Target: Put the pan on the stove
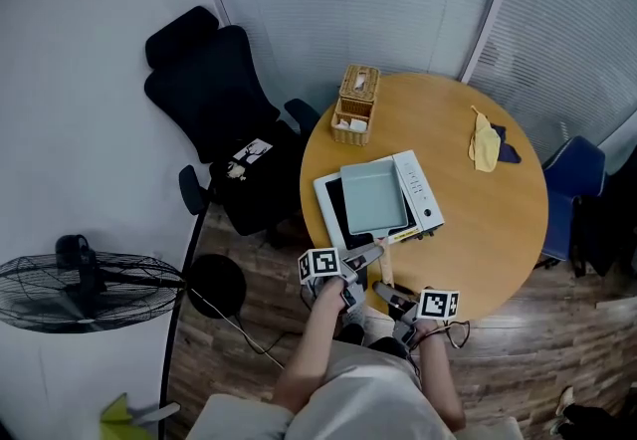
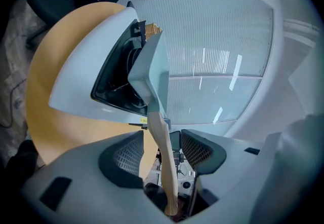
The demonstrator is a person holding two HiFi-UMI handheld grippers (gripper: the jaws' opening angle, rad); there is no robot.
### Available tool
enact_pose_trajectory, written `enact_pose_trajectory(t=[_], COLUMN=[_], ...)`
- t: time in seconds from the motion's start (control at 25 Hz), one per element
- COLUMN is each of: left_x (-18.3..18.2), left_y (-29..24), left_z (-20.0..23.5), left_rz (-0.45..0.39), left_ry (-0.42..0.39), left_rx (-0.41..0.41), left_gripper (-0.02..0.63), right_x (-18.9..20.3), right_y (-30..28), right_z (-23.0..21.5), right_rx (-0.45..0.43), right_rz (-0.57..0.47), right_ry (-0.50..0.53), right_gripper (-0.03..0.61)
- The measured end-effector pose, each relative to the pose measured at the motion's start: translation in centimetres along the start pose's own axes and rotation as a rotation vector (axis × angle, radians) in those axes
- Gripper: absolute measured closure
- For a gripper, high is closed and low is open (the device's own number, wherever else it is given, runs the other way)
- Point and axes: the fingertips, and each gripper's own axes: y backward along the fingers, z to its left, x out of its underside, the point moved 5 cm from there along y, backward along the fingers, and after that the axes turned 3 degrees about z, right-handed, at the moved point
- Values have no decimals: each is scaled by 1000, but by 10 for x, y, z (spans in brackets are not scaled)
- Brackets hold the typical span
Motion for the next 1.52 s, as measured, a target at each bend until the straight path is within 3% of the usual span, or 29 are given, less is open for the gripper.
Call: enact_pose_trajectory(t=[0.2,0.36,0.68,0.92,1.12,1.52], left_x=[9,20,62,89,106,144], left_y=[16,30,62,81,95,115], left_z=[-6,-14,-34,-51,-67,-90], left_rz=[-30,-53,-108,-167,-279,-329], left_ry=[-42,-124,-322,-466,-615,-878], left_rx=[-14,-58,-230,-314,-380,-589], left_gripper=[379,379,379,379,379,379], right_x=[13,24,36,37,36,60], right_y=[4,12,51,78,103,146], right_z=[5,9,30,47,58,66], right_rx=[11,31,196,345,481,565], right_rz=[20,38,39,-30,-148,-249], right_ry=[24,63,250,465,622,706], right_gripper=[331,328,321,318,319,324])
